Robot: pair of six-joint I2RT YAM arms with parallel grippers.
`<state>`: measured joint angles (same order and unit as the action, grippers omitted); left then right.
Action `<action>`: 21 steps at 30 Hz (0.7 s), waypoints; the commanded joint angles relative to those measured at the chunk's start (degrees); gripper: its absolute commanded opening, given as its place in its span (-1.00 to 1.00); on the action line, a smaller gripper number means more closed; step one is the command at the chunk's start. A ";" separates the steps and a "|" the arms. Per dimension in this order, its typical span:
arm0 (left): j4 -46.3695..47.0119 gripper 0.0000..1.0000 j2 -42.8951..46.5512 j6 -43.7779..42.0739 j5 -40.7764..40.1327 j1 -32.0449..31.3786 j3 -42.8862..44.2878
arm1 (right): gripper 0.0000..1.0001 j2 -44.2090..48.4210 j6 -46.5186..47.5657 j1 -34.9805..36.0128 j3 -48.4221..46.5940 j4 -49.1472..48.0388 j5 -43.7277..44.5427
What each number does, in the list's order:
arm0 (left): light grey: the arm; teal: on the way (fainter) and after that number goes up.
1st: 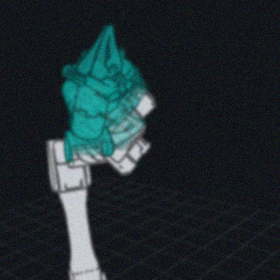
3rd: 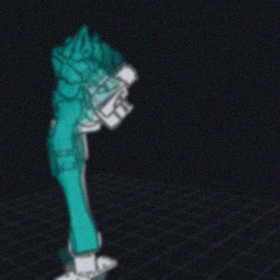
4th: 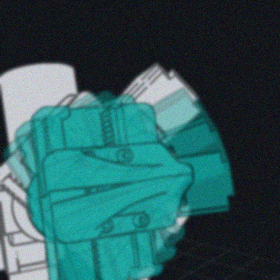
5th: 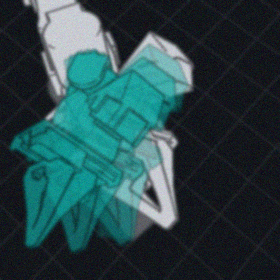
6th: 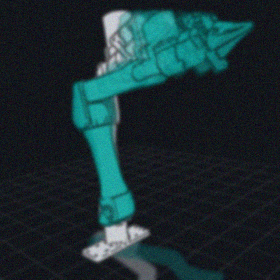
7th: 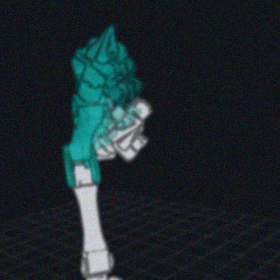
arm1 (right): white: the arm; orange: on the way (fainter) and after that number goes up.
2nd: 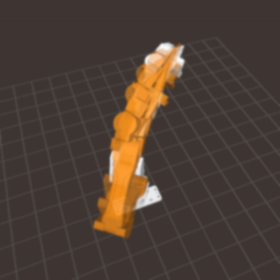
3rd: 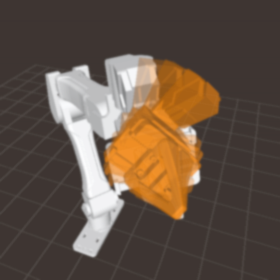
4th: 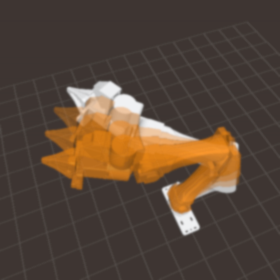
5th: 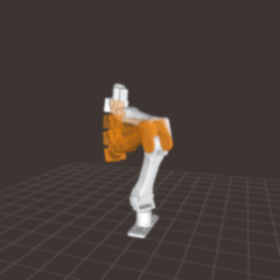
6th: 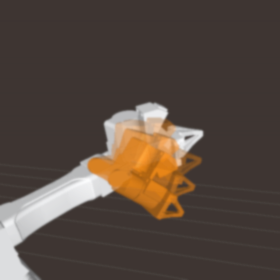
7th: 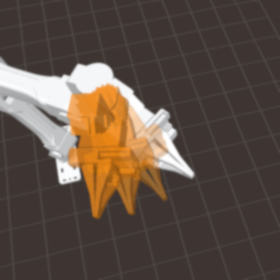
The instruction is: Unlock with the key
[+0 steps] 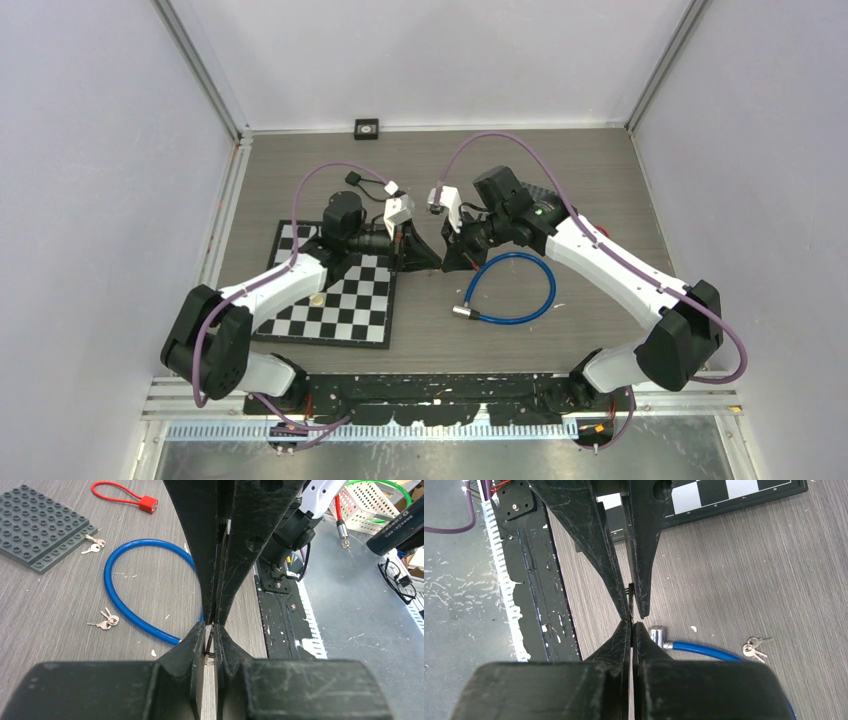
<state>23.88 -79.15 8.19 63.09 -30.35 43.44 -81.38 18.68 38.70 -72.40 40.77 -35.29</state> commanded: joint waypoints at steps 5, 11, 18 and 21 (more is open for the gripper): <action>2.58 -0.73 -0.12 0.96 2.86 0.62 0.35 | -0.99 2.80 -0.89 -0.85 0.37 -4.56 -1.52; 2.58 -0.55 0.19 0.96 3.56 1.22 0.24 | -0.99 3.59 -0.78 -1.56 0.90 -4.56 -1.68; 3.42 -0.52 -1.50 1.93 3.95 1.17 0.96 | -0.99 3.11 -1.31 -1.72 0.83 -4.89 -2.60; 3.89 -0.74 -1.90 2.29 4.15 1.17 1.36 | -0.99 2.64 -1.59 -1.72 0.63 -5.01 -2.79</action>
<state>25.61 -80.12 9.45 65.58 -29.50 43.48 -80.25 17.82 37.30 -71.22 38.98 -36.32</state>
